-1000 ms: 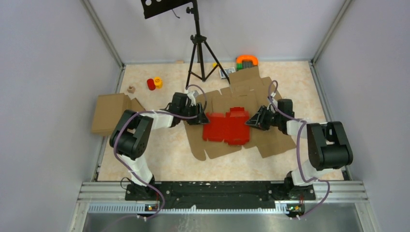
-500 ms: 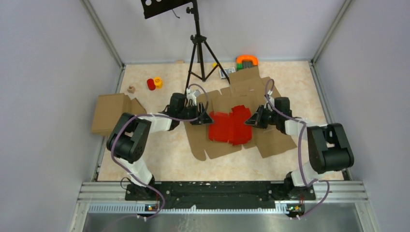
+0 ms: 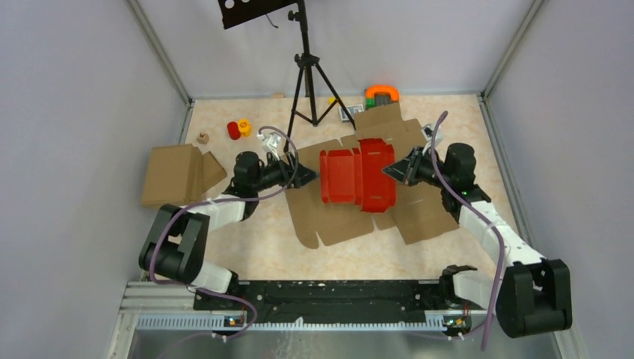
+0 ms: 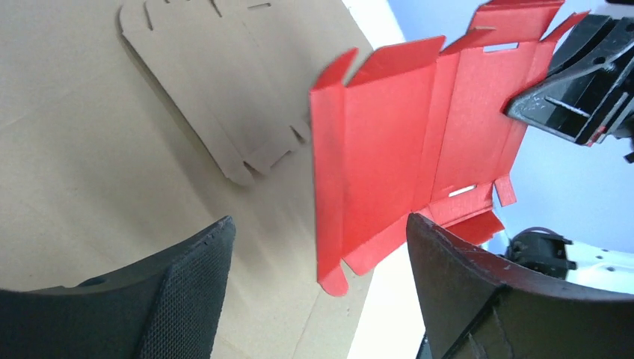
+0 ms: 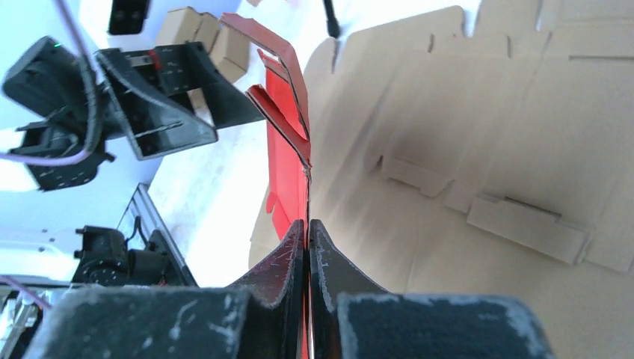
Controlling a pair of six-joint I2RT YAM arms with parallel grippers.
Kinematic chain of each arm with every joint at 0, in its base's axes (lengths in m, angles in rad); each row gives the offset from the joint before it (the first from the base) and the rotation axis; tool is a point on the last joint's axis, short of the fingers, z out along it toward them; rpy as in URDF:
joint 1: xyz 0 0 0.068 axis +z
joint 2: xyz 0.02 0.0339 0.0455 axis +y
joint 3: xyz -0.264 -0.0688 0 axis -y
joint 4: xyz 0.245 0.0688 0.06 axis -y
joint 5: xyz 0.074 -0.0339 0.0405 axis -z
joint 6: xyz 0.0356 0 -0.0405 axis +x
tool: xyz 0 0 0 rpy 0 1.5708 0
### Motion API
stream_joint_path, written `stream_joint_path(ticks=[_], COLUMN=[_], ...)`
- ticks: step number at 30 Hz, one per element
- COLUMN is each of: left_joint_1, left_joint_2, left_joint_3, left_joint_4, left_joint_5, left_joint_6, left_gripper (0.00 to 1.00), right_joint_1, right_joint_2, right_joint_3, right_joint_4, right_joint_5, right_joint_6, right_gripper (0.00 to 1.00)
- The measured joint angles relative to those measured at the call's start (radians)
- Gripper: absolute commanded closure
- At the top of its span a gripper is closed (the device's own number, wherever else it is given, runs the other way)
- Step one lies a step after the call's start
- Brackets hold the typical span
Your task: Fold the paper box
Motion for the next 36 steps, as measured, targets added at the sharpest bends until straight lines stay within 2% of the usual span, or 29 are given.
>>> stream_joint_path(ticks=[3, 8, 11, 12, 16, 17, 19, 21, 28, 36], left_joint_1=[0.011, 0.012, 0.008, 0.006, -0.014, -0.018, -0.023, -0.028, -0.057, -0.071], left_joint_2=[0.023, 0.101, 0.130, 0.134, 0.163, 0.168, 0.171, 0.170, 0.086, 0.072], left_joint_3=[-0.016, -0.047, -0.050, -0.050, -0.042, -0.039, -0.034, -0.020, 0.029, 0.065], left_joint_4=[0.100, 0.365, 0.502, 0.528, 0.614, 0.619, 0.612, 0.561, 0.182, -0.042], left_joint_5=[0.045, 0.153, 0.209, 0.219, 0.266, 0.270, 0.280, 0.280, 0.156, 0.045], left_joint_6=[-0.058, -0.203, -0.278, -0.292, -0.343, -0.345, -0.341, -0.306, -0.078, 0.055], left_gripper=[0.17, 0.21, 0.30, 0.35, 0.76, 0.83, 0.88, 0.89, 0.93, 0.95], right_joint_1=[0.000, 0.000, 0.000, 0.000, 0.000, 0.001, 0.010, 0.036, 0.153, 0.165], right_joint_2=[-0.043, -0.045, -0.045, -0.045, -0.027, -0.017, 0.005, 0.021, 0.029, 0.043], right_joint_3=[0.001, 0.002, 0.000, 0.000, -0.001, -0.001, -0.002, -0.002, -0.011, -0.111], right_joint_4=[-0.008, -0.024, 0.000, 0.010, 0.066, 0.081, 0.092, 0.078, -0.004, -0.048], right_joint_5=[-0.041, -0.124, -0.172, -0.181, -0.206, -0.204, -0.184, -0.133, 0.111, 0.277], right_joint_6=[-0.005, 0.003, 0.024, 0.032, 0.068, 0.074, 0.075, 0.056, -0.068, -0.165], right_gripper=[1.00, 1.00, 1.00, 1.00, 1.00, 1.00, 1.00, 0.95, 0.61, 0.61])
